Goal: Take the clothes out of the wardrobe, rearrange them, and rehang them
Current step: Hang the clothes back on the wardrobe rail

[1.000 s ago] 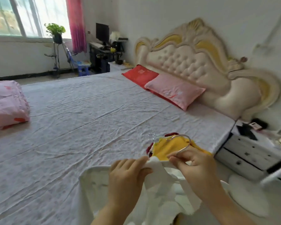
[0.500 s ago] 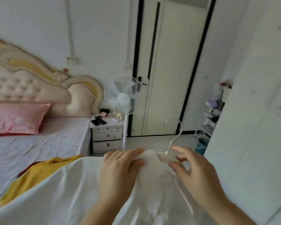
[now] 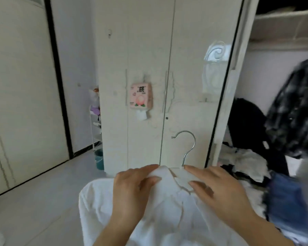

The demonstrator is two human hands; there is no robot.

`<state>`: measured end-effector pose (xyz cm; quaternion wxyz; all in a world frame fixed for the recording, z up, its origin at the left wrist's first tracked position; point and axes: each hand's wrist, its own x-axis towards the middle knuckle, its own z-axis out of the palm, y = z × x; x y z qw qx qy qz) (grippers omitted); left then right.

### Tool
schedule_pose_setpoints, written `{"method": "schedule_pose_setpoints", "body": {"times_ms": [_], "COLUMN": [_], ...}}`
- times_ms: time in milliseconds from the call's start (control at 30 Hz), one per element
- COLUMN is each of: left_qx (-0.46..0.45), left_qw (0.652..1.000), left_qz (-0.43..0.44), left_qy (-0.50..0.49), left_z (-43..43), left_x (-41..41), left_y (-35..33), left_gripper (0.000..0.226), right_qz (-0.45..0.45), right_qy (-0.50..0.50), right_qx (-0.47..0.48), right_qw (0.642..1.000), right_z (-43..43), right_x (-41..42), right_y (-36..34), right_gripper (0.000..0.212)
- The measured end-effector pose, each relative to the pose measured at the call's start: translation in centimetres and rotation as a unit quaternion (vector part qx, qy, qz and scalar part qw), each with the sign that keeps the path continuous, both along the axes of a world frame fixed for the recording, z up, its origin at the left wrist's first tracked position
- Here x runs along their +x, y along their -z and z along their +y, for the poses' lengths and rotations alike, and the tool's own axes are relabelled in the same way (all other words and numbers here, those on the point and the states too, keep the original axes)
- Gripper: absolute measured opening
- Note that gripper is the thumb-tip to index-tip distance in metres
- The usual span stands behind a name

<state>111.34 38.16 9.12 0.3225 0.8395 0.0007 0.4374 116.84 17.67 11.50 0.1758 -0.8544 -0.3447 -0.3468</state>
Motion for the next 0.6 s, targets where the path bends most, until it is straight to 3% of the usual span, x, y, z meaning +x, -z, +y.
{"method": "schedule_pose_setpoints", "body": {"times_ms": [267,600], "left_qx": [-0.017,-0.009], "left_qw": [0.978,0.941], "left_qz": [-0.013,0.015], "left_qy": [0.21,0.339], "left_z": [-11.5,-25.3], "left_x": [9.2,19.2], "left_y": [-2.5,-2.6], "left_gripper": [0.034,0.037], "right_qz": [-0.069,-0.144], "right_qy": [0.201,0.347], "right_qx": [-0.015,-0.034], "right_qw": [0.977,0.926], "right_z": [-12.1,-24.5], "right_x": [1.1,6.6], "right_y": [-1.9,-2.8], "right_gripper": [0.035,0.036]}}
